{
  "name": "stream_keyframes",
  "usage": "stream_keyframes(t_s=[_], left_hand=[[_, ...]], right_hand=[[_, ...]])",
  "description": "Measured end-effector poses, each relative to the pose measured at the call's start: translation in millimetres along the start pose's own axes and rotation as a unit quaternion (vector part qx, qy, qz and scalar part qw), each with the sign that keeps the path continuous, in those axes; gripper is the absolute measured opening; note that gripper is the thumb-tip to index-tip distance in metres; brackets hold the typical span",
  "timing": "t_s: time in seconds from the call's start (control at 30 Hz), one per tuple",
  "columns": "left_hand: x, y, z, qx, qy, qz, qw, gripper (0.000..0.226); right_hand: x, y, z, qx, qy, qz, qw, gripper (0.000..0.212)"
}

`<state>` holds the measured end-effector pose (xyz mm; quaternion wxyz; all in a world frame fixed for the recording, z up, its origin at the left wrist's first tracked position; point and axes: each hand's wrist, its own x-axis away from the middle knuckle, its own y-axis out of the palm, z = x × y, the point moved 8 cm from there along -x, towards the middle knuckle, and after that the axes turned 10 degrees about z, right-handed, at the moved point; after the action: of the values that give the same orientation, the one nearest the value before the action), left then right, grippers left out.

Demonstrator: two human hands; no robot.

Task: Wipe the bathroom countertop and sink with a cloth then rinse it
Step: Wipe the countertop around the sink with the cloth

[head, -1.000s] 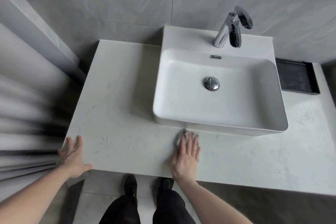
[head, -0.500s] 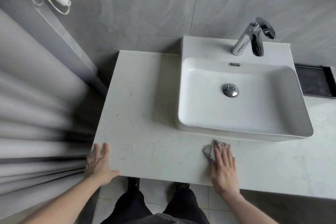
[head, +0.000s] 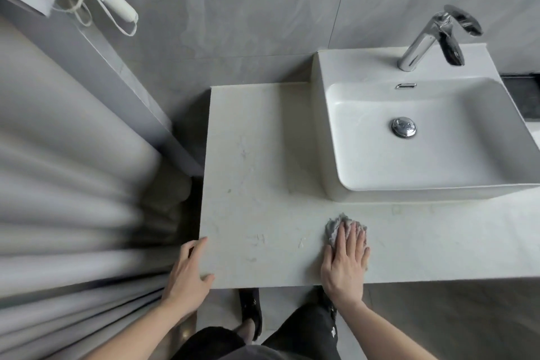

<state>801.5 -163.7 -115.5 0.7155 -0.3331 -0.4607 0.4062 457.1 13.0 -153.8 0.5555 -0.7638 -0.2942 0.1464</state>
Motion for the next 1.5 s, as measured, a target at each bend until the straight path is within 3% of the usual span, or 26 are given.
stream_keyframes(t_s=[0.13,0.27,0.43,0.57,0.73,0.83,0.97,1.17,1.33,1.4,1.5], left_hand=[[-4,6,-16,0.027,0.003,-0.044,0.999,0.095],[-6,9,-24,0.043,0.007,-0.061,0.997,0.102],[-9,11,-25,0.024,0.036,-0.08,0.996,0.107],[-9,9,-22,0.002,0.052,-0.076,0.996,0.105],[-7,10,-22,-0.004,0.058,-0.083,0.995,0.106],[-7,11,-23,-0.006,0.056,-0.088,0.995,0.107],[-7,10,-24,-0.003,0.055,-0.096,0.994,0.108],[-6,9,-34,0.066,0.022,-0.132,0.989,0.12],[-9,-4,-43,0.122,-0.018,-0.136,0.983,0.101],[-10,-7,-49,0.128,-0.032,-0.125,0.983,0.094],[-11,-9,-54,0.15,-0.059,-0.119,0.98,0.087]], right_hand=[[42,27,-77,-0.025,-0.077,-0.016,0.997,0.065],[80,54,-145,-0.029,-0.177,-0.06,0.982,0.082],[84,50,-162,-0.108,-0.221,-0.083,0.966,0.092],[57,12,-110,-0.195,-0.15,-0.023,0.969,0.081],[15,-30,-10,-0.149,-0.038,0.067,0.986,0.062],[-3,-27,28,-0.059,0.022,0.063,0.996,0.052],[14,-2,2,-0.011,0.056,0.034,0.998,0.06],[67,43,-117,-0.034,-0.099,-0.012,0.994,0.071],[118,76,-210,-0.061,-0.266,-0.098,0.957,0.089],[135,85,-238,-0.078,-0.321,-0.136,0.934,0.085],[141,89,-249,-0.117,-0.336,-0.18,0.917,0.078]])
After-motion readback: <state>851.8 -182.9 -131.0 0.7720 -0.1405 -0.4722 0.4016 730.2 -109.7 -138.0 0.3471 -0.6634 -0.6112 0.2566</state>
